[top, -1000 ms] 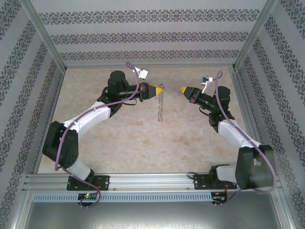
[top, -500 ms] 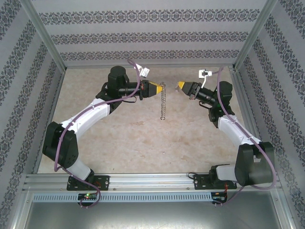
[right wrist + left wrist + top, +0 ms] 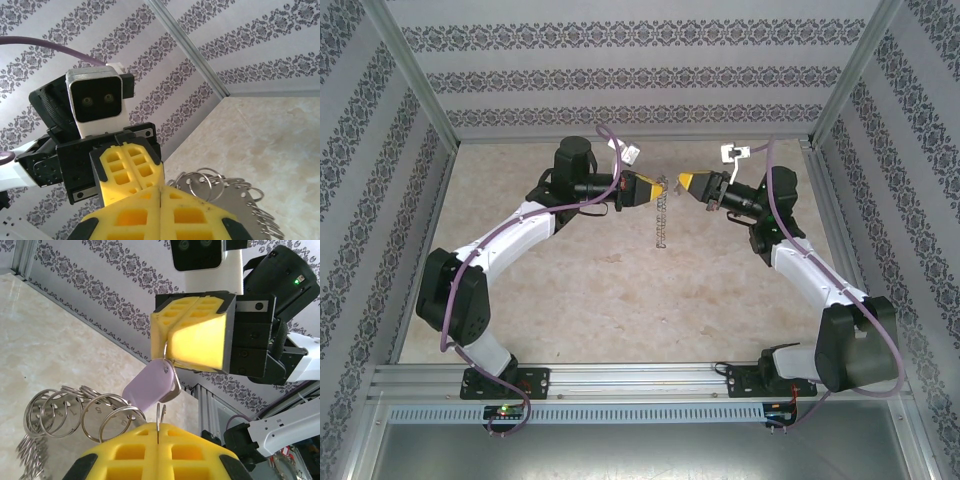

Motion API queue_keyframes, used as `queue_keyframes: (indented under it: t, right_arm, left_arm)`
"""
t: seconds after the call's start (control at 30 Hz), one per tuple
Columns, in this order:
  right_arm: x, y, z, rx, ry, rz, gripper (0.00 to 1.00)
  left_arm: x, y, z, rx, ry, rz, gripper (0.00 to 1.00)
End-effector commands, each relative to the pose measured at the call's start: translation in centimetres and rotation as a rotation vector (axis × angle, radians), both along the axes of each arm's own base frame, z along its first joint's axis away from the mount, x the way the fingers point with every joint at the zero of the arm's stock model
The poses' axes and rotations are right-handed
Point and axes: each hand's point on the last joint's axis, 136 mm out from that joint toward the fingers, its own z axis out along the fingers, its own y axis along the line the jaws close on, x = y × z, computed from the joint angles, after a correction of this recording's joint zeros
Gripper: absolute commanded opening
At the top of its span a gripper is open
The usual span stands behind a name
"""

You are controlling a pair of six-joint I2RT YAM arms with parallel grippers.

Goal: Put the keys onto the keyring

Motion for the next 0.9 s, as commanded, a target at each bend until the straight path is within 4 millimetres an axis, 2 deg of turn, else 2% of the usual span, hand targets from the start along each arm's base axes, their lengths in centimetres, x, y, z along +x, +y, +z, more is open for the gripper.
queue_keyframes:
  t: [0.0, 0.27, 0.63, 0.87]
  right_arm:
    - [-1.3, 1.0, 1.8, -0.024, -0.076, 0.053, 0.0]
    - [-2.1, 2.0, 1.1, -0.058, -0.068, 0.084, 0.0]
    - [-2.1, 2.7, 0.8, -0.086, -0.065, 0.103, 0.0]
    - [-2.5, 2.2, 0.3, -0.107, -0.056, 0.09, 0.0]
  left_arm:
    - [-0.4, -0.6, 1.4, -0.009, -0.068, -0.035, 0.0]
    - [-0.5, -0.5, 0.7, 0.019, -0.066, -0.041, 0.0]
    - [-0.9, -0.3, 0.1, 0.089, -0.101, -0.058, 0.0]
    - [-0.6, 0.7, -0.2, 0.188, -0.186, -0.01, 0.0]
